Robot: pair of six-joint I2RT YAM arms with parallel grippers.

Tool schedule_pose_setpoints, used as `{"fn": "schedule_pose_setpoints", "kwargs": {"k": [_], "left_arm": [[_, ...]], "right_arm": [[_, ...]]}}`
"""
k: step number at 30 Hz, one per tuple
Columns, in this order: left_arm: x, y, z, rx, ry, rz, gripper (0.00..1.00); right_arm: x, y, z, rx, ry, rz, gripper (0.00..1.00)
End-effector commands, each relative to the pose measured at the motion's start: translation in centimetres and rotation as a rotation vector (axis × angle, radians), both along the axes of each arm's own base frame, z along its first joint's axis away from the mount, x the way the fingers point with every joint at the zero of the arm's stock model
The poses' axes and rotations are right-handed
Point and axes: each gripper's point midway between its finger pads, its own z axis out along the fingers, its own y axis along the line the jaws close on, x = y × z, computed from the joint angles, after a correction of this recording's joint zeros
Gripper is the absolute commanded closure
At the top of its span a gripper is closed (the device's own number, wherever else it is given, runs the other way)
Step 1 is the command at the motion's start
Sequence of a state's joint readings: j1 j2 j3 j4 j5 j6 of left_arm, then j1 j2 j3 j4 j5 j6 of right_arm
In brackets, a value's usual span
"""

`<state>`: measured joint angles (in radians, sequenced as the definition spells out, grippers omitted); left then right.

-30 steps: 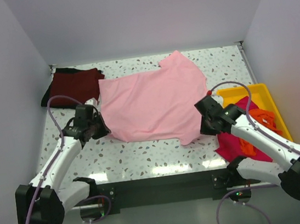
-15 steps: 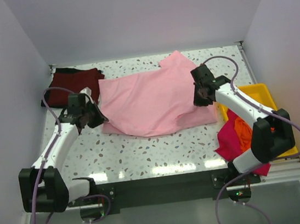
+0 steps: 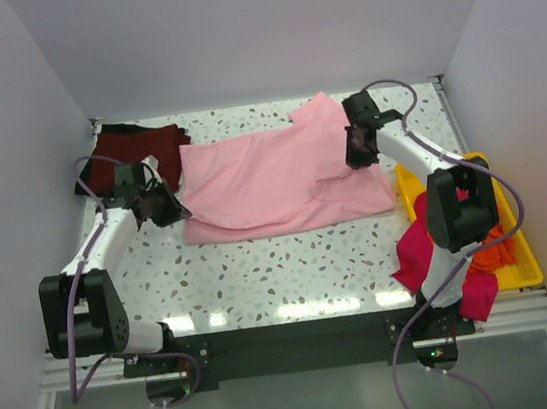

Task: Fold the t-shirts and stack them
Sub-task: Fold the tshirt

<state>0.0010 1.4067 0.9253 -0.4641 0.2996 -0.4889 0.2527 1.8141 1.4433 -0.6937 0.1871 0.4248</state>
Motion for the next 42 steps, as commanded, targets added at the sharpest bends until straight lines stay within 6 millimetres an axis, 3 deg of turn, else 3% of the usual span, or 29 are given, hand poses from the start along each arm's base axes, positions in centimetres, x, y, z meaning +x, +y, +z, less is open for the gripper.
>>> {"fn": "schedule_pose_setpoints", "kwargs": {"k": [1, 11, 19, 26, 28, 29, 30, 33, 35, 38, 39, 40, 42], "left_arm": [[1.6, 0.7, 0.8, -0.006, -0.048, -0.014, 1.00], [1.7, 2.1, -1.2, -0.005, -0.006, 0.008, 1.00], [2.5, 2.5, -2.8, -0.012, 0.022, 0.008, 1.00], [4.5, 2.8, -2.3, -0.011, 0.015, -0.006, 1.00], [5.2, 3.6, -1.9, 0.013, 0.018, 0.019, 0.87], [6.2, 4.1, -0.6, 0.027, -0.014, 0.036, 0.80], [6.5, 5.2, 0.3, 0.062, -0.031, 0.073, 0.61], [7.9, 6.6, 3.3, 0.123, -0.096, 0.139, 0.36], [8.3, 7.6, 5.3, 0.165, -0.145, 0.184, 0.31], [7.6, 7.6, 6.1, 0.180, -0.172, 0.191, 0.25], [7.4, 7.4, 6.5, 0.187, -0.188, 0.190, 0.23], [7.1, 7.2, 6.3, 0.191, -0.188, 0.186, 0.23], [6.1, 6.2, 5.5, 0.192, -0.182, 0.164, 0.22]], "right_arm": [[2.2, 0.0, 1.8, 0.011, -0.054, 0.019, 1.00], [4.0, -0.5, 2.2, 0.009, -0.067, 0.010, 1.00], [5.0, -0.3, 0.7, 0.001, -0.029, 0.023, 1.00], [6.0, -0.3, 0.2, -0.018, -0.018, 0.027, 1.00], [6.7, -0.4, 1.4, -0.026, -0.031, 0.027, 1.00], [6.9, -0.6, 1.8, -0.029, -0.033, 0.023, 0.96], [7.3, -0.4, 3.0, -0.027, -0.054, 0.026, 0.79], [7.8, -0.8, 6.0, -0.022, -0.118, 0.016, 0.45], [7.7, -1.0, 7.2, -0.020, -0.147, 0.018, 0.37], [6.6, -0.5, 8.3, 0.012, -0.172, 0.040, 0.34], [6.0, -0.4, 7.5, 0.021, -0.158, 0.047, 0.34], [5.4, -0.2, 8.0, 0.040, -0.168, 0.058, 0.34], [4.3, 0.5, 6.5, 0.078, -0.149, 0.085, 0.34]]}}
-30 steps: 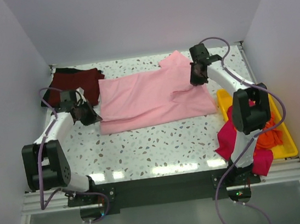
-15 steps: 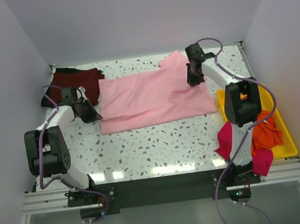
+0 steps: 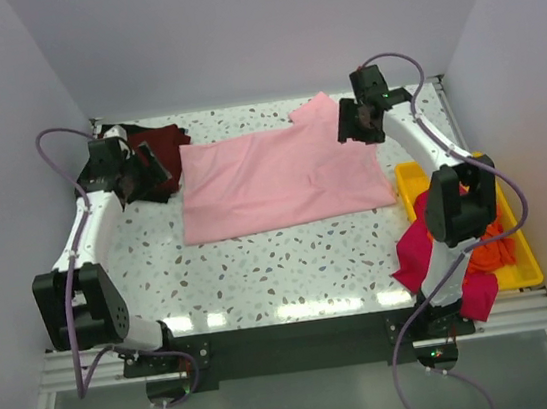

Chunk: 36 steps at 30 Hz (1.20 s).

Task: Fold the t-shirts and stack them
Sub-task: Fold the tshirt

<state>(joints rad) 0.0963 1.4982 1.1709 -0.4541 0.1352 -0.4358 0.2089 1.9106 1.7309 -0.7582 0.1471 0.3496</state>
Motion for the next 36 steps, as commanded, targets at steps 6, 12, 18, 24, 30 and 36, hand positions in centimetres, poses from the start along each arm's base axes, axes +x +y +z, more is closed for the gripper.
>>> {"fn": "schedule_pose_setpoints", "kwargs": {"k": [6, 12, 18, 24, 30, 36], "left_arm": [[-2.4, -6.3, -2.4, 0.024, 0.009, -0.107, 0.17], [-3.3, -9.2, -5.6, -0.055, 0.053, -0.170, 0.16], [-4.1, -9.8, -8.5, -0.079, 0.085, -0.198, 0.15], [-4.8, -9.4, -10.7, -0.059, 0.125, -0.200, 0.15], [-6.0, -9.6, -12.2, -0.068, 0.156, -0.218, 0.14], [-8.0, -8.7, -14.0, -0.039, 0.208, -0.194, 0.13]], "right_arm": [[-4.5, 2.4, -2.9, 0.161, 0.025, 0.106, 0.34], [-6.4, 3.4, -7.2, 0.214, 0.097, 0.129, 0.35], [-8.1, 2.4, -11.3, 0.167, 0.190, 0.108, 0.36], [-10.6, 0.9, -13.9, 0.107, 0.279, 0.072, 0.36], [-14.5, -0.1, -15.8, 0.079, 0.394, 0.040, 0.36], [-18.1, 0.4, -16.3, 0.146, 0.446, 0.029, 0.36]]}}
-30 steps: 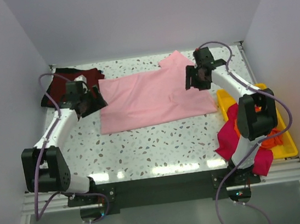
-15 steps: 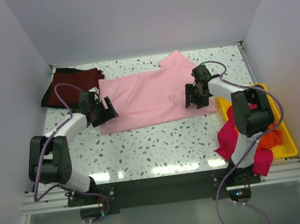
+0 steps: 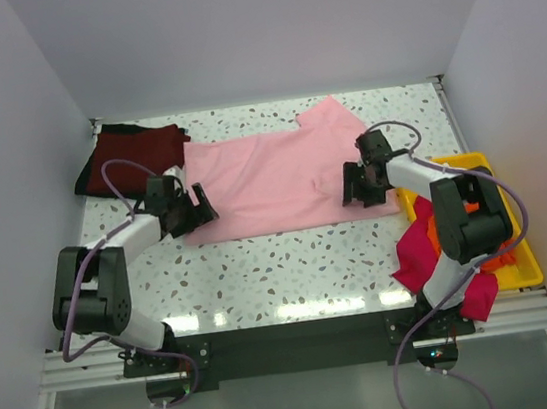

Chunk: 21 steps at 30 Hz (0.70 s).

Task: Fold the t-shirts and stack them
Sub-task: Fold the tshirt

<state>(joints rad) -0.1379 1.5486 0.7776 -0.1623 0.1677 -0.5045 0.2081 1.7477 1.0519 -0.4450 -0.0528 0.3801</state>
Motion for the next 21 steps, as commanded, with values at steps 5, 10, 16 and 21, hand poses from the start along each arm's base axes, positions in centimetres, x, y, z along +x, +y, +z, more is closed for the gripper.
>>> {"fn": "schedule_pose_setpoints", "kwargs": {"k": [5, 10, 16, 21], "left_arm": [[-4.1, 1.7, -2.8, 0.065, 0.094, 0.036, 0.13], [-6.2, 2.2, -2.7, 0.065, 0.109, 0.072, 0.12], [-7.4, 2.0, -0.2, 0.034, 0.058, 0.083, 0.11], [-4.8, 1.8, 4.0, 0.028, -0.035, 0.073, 0.09]], "right_arm": [[-9.4, -0.9, -2.8, 0.018, 0.230, -0.045, 0.37], [-12.2, -1.1, -2.7, 0.032, 0.254, -0.056, 0.36], [-13.5, -0.5, -0.3, 0.079, 0.223, -0.051, 0.35], [-10.4, -0.5, 4.8, 0.071, 0.081, -0.038, 0.28]]}}
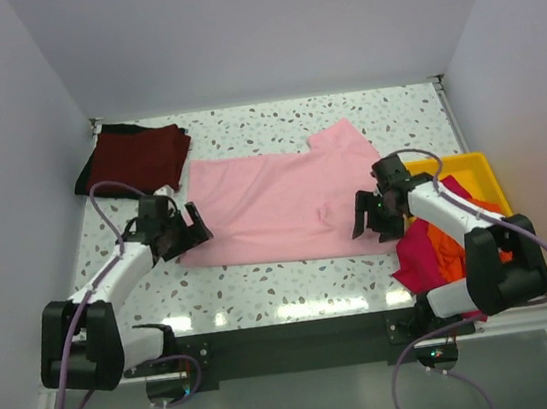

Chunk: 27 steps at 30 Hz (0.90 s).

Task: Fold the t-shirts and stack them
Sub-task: Fold the tshirt

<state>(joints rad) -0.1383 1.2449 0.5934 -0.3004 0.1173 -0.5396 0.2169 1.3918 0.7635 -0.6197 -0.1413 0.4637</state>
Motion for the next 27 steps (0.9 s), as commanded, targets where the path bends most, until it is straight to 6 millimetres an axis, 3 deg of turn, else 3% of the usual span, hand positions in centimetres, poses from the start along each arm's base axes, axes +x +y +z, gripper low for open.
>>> {"fn": "schedule_pose_setpoints", "kwargs": {"k": [1, 4, 7, 11, 14, 18, 22, 27], "left_arm": [[2.4, 0.0, 3.6, 0.006, -0.067, 0.012, 0.08], [4.9, -0.5, 5.2, -0.003, -0.107, -0.004, 0.08], [7.0, -1.3, 5.9, -0.030, -0.130, -0.026, 0.08], [8.6, -2.6, 5.8, -0.076, -0.149, -0.064, 0.07], [9.1, -2.9, 4.5, -0.082, -0.130, -0.077, 0.07], [9.5, -4.2, 3.8, -0.146, -0.152, -0.123, 0.07], [9.8, -4.3, 3.0, -0.135, -0.159, -0.141, 0.07], [8.8, -4.1, 0.3, -0.119, -0.109, -0.159, 0.07]], "right_arm": [[2.5, 0.0, 4.8, -0.014, -0.100, 0.008, 0.27], [4.9, 0.3, 6.4, -0.013, -0.167, 0.026, 0.27], [7.1, 0.7, 6.3, -0.024, -0.190, 0.047, 0.27], [9.4, 1.1, 5.0, -0.024, -0.207, 0.058, 0.27], [10.4, 1.4, 4.2, -0.020, -0.230, 0.069, 0.27], [10.7, 1.6, 2.5, -0.014, -0.216, 0.071, 0.28], [9.9, 1.2, 0.7, -0.031, -0.172, 0.055, 0.28], [8.3, 1.1, -1.2, -0.037, -0.110, 0.054, 0.28]]}}
